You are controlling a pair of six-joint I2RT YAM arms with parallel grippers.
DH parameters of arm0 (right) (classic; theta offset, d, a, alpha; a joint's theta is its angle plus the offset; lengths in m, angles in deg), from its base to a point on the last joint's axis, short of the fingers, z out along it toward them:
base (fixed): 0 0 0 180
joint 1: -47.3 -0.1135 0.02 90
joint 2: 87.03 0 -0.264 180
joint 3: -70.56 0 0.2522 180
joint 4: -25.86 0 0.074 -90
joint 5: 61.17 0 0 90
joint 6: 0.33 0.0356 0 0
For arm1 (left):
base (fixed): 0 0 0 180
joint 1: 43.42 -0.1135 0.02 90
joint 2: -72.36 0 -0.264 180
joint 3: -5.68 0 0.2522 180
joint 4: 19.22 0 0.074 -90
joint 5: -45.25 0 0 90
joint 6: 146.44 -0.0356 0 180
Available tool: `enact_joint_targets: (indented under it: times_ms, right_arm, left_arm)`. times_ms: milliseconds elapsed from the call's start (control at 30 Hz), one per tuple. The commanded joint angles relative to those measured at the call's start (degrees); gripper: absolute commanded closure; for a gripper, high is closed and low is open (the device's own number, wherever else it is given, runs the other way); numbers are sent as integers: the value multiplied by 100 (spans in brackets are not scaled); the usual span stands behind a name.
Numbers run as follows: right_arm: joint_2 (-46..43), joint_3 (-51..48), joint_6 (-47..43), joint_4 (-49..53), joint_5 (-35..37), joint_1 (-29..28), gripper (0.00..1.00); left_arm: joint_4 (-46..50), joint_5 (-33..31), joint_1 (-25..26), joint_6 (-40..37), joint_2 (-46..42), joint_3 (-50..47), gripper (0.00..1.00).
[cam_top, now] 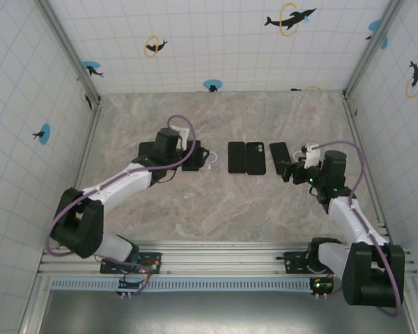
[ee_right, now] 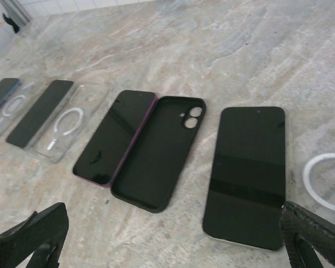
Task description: Take the phone out of the phone case
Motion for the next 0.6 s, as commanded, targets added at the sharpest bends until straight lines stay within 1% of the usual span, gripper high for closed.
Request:
enact_joint_targets:
  times_ms: [0,67,167,233,300,367,433,567]
  right_arm:
    - [-147,-422,140,-698,926,-62,1]
    - [-148,-600,569,-1000,1829,-119,1]
    - [-92,-915,905,-1405,2869,-98,1]
    - [15,-1192,853,-1893,2962,-13,1]
    - [153,-1482,824,-2376,3128,22,1]
    - [371,-1725,776,-2850,2887,181,1]
    - [661,-1891,758,-3296,2714,267,1]
    - [1271,-2269,550,-4536,2790,182,1]
  left_arm:
    - [-94,-141,-533,-856,-613,-676,2]
    - [-223,-121,-980,-1016,-913,-1101,2]
    - [-581,-226,-1552,-1119,-1259,-1768,2]
    - [-993,-202,-1951,-1109,-1461,-2197,2]
    - [-1406,-262,-2237,-1217,-1607,-2598,2]
    - [-1785,-410,-2498,-1337,-1628,-2931,2]
    - [-2282,-392,-2719,-1382,-1569,-3246,2]
    - [-3432,-396,-2856,-1624,-1181,-3792,2]
